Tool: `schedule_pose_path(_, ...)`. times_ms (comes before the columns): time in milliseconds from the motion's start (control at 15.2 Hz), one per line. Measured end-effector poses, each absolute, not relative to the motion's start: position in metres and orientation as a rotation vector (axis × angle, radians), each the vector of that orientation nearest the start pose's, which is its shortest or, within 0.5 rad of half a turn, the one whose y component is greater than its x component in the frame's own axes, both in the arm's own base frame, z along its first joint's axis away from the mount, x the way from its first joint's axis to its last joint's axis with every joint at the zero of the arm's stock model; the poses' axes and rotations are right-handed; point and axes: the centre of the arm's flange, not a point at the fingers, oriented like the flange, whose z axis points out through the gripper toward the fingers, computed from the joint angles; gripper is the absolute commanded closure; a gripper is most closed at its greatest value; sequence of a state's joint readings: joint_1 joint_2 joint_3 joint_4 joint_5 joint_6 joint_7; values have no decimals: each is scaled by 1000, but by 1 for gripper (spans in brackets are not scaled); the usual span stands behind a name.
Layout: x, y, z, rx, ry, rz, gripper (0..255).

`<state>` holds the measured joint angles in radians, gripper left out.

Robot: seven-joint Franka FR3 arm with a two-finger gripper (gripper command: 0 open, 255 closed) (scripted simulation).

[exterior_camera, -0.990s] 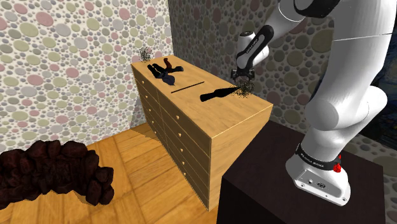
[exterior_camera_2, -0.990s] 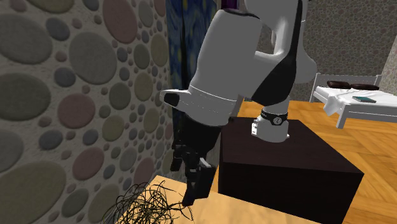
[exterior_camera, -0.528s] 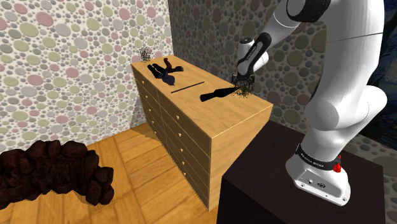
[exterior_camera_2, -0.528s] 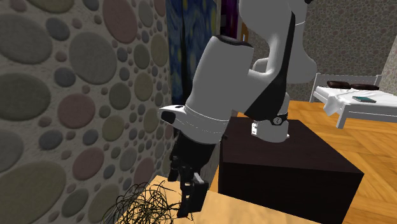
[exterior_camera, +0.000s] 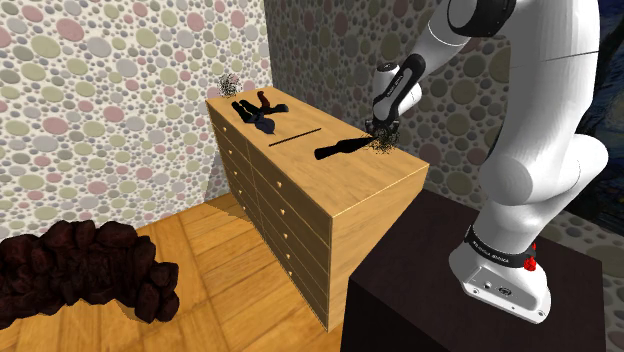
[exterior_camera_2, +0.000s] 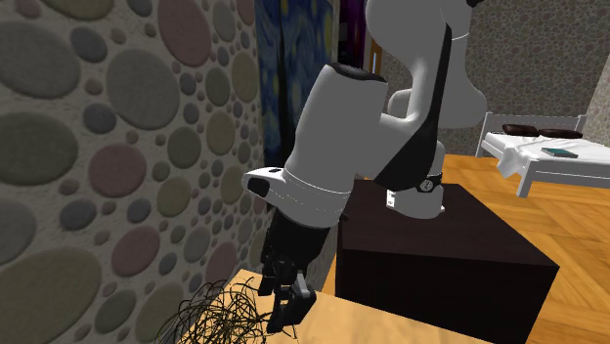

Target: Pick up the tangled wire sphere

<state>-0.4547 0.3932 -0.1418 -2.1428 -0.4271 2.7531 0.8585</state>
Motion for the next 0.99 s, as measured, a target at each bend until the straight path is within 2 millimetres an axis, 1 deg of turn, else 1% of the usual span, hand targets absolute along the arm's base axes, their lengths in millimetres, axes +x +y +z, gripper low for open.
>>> schedule_pose_path(396,498,-316,240,-2885,1688,-402,255)
schedule_pose_path(726,498,-316,262,-2885,1689,-401,255)
schedule_pose_path(990,499,-316,283,-2886,1688,-398,255)
